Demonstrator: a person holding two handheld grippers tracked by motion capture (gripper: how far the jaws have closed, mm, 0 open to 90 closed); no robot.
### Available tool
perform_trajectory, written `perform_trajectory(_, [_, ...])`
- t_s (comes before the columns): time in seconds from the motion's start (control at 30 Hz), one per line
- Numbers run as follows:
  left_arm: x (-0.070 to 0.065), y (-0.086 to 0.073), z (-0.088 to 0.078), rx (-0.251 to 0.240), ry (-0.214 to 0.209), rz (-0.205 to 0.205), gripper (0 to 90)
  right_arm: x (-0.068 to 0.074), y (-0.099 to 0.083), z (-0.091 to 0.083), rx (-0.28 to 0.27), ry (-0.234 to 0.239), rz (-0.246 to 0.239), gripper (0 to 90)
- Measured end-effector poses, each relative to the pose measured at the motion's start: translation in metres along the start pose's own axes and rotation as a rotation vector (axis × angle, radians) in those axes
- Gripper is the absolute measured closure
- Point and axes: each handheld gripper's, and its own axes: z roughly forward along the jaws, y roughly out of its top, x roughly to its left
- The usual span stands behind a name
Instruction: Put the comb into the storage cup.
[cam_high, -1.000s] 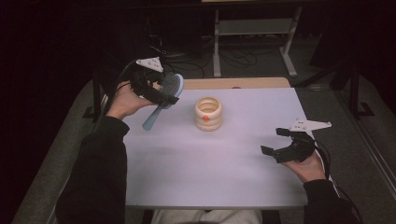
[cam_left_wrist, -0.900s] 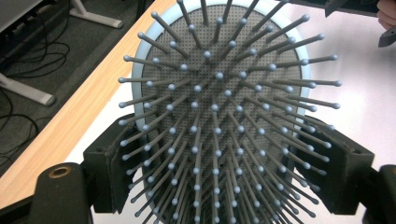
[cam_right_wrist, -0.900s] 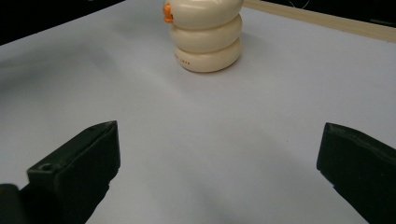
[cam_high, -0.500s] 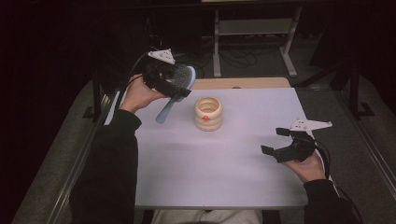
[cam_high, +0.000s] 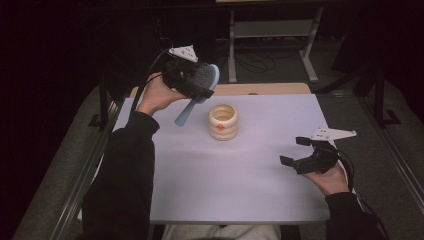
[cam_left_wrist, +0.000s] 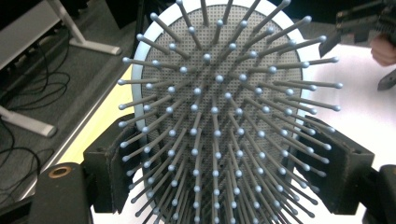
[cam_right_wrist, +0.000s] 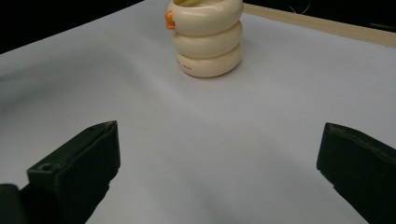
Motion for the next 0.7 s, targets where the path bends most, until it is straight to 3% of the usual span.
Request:
perform_trajectory(0.13, [0.003, 0.007, 0.004, -0.044, -0.003, -0.013, 20.2, 0.001, 0.000, 0.000, 0.005, 0.004, 0.000, 0.0])
perform_trajectory(0.7, [0.010, 0.026, 0.012, -0.118, 0.001, -0.024, 20.3, 0.000, -0.001, -0.002, -0.007, -0.002, 0.007, 0.0])
